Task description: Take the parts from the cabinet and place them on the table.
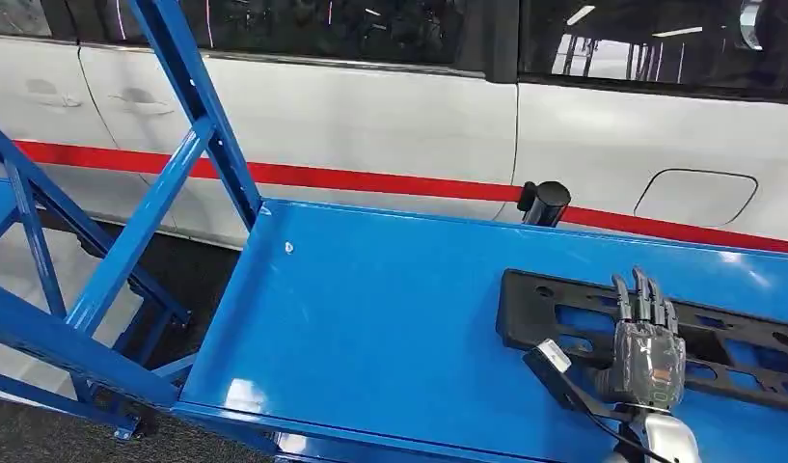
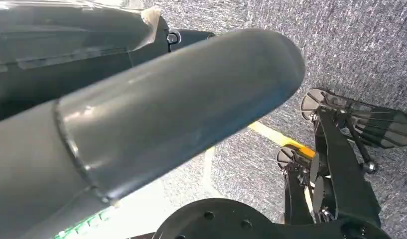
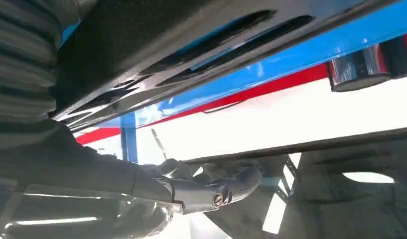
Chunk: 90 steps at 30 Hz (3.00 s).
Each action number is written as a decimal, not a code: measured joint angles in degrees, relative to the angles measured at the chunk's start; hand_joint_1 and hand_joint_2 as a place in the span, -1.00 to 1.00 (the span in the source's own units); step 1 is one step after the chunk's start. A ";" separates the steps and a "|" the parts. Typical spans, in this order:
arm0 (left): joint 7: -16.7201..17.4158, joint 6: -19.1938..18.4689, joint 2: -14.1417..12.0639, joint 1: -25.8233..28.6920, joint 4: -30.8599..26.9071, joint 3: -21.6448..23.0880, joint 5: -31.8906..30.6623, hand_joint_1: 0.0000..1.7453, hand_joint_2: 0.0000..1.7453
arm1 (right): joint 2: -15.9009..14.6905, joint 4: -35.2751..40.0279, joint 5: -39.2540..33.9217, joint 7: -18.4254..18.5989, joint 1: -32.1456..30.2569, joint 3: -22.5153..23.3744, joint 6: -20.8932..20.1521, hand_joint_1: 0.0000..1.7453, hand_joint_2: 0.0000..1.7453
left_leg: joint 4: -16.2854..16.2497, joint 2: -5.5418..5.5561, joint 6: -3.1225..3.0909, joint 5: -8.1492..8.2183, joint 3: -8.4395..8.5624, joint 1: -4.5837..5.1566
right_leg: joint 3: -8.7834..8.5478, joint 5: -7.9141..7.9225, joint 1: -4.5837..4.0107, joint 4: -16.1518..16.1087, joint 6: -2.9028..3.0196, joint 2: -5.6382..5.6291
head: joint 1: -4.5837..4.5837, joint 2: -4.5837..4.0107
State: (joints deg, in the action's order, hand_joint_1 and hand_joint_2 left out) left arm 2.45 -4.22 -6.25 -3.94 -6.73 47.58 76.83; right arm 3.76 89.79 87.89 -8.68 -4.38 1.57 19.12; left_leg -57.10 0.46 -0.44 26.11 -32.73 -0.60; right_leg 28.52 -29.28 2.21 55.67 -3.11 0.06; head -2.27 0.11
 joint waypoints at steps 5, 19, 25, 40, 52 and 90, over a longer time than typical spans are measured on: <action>0.11 0.04 0.00 -0.09 0.09 0.79 0.77 -1.00 -1.00 | 0.57 -0.79 0.52 -0.37 1.09 0.37 -0.44 -1.00 1.00 | 0.00 0.00 0.00 0.00 -0.02 -0.01 | -0.25 0.00 -0.01 0.01 0.00 -0.01 | 0.00 0.00; 0.20 0.37 0.00 -0.23 0.11 1.25 3.08 -1.00 -1.00 | 1.40 -5.16 1.01 -0.98 4.57 0.98 -3.61 1.00 1.00 | 0.01 0.00 0.01 0.01 0.01 0.01 | 0.15 -0.01 0.00 -0.01 -0.01 0.00 | 0.00 0.00; 0.20 0.66 0.00 -0.24 0.11 1.29 3.69 -1.00 -1.00 | 1.40 -6.29 0.81 -1.60 4.82 1.90 -4.52 1.00 1.00 | 0.01 0.00 0.01 0.01 0.01 0.00 | 0.15 -0.01 0.00 -0.01 -0.01 0.00 | 0.00 0.00; 0.20 0.96 0.00 -0.25 0.11 1.33 4.87 -1.00 -1.00 | 1.29 -6.84 0.96 -2.19 6.02 2.60 -4.57 1.00 1.00 | 0.01 -0.01 0.01 0.01 0.05 0.00 | 0.13 -0.02 0.00 -0.01 -0.01 0.01 | 0.00 0.00; -19.15 11.69 10.18 -10.06 -1.51 5.16 -1.77 -1.00 1.00 | 0.06 -5.68 -3.39 -2.14 5.94 0.11 -5.47 1.00 1.00 | -0.06 0.34 -0.40 -0.29 -0.05 0.19 | 0.02 0.18 0.13 -0.02 -0.27 0.38 | 0.18 0.00; -13.42 11.58 13.97 -10.28 -1.97 6.84 -0.46 -1.00 1.00 | -9.99 -2.40 -4.15 1.09 4.59 -7.41 5.95 1.00 1.00 | -0.05 0.14 -0.42 -0.28 -0.19 0.22 | -0.27 0.25 0.12 -0.01 -0.38 0.23 | 0.11 0.00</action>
State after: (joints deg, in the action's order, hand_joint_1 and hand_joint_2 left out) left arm -10.97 7.37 7.72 -14.22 -8.70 54.42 76.37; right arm -6.23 87.38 83.73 -7.58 0.20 -5.84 25.07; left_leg -57.15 0.60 -0.86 25.83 -32.92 -0.38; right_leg 28.25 -29.03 2.32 55.65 -3.49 0.29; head -2.16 0.11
